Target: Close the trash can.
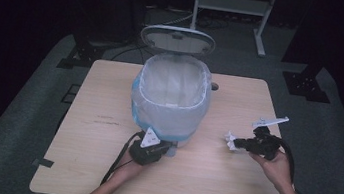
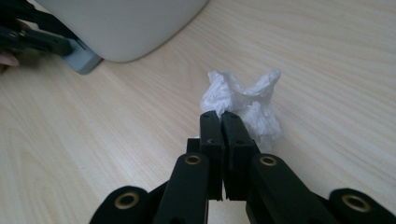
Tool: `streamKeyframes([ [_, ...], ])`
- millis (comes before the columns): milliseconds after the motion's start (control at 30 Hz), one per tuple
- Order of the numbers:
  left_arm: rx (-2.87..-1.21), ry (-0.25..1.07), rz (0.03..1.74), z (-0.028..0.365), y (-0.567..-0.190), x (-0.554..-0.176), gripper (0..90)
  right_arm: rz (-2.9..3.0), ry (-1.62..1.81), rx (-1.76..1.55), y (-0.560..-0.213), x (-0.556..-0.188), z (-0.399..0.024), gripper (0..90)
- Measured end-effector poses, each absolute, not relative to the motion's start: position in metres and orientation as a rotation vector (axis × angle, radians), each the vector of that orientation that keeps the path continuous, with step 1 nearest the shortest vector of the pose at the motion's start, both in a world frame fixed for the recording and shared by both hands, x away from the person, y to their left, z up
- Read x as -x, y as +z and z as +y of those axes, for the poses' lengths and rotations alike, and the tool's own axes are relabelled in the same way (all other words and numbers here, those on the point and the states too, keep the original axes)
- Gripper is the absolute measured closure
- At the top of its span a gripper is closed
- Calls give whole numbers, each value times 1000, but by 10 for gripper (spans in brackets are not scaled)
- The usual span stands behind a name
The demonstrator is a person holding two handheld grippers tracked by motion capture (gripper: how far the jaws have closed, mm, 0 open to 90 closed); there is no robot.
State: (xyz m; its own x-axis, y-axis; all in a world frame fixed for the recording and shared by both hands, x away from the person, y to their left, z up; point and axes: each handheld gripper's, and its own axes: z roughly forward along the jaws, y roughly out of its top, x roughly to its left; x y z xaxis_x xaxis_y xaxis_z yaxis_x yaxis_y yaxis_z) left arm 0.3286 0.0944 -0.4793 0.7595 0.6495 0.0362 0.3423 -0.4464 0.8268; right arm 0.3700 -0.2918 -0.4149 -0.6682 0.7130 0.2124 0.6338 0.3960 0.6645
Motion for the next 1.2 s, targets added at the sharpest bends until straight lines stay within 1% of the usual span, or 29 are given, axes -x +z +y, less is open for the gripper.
streamKeyframes([
  [633, -2070, 441, 743, 94, -479, -329, 710, 2511, 1299, -1163, -367, -354, -288, 880],
  [1200, -2073, 442, 741, 94, -479, -329, 710, 2479, 1342, -1087, -322, -347, -283, 881],
])
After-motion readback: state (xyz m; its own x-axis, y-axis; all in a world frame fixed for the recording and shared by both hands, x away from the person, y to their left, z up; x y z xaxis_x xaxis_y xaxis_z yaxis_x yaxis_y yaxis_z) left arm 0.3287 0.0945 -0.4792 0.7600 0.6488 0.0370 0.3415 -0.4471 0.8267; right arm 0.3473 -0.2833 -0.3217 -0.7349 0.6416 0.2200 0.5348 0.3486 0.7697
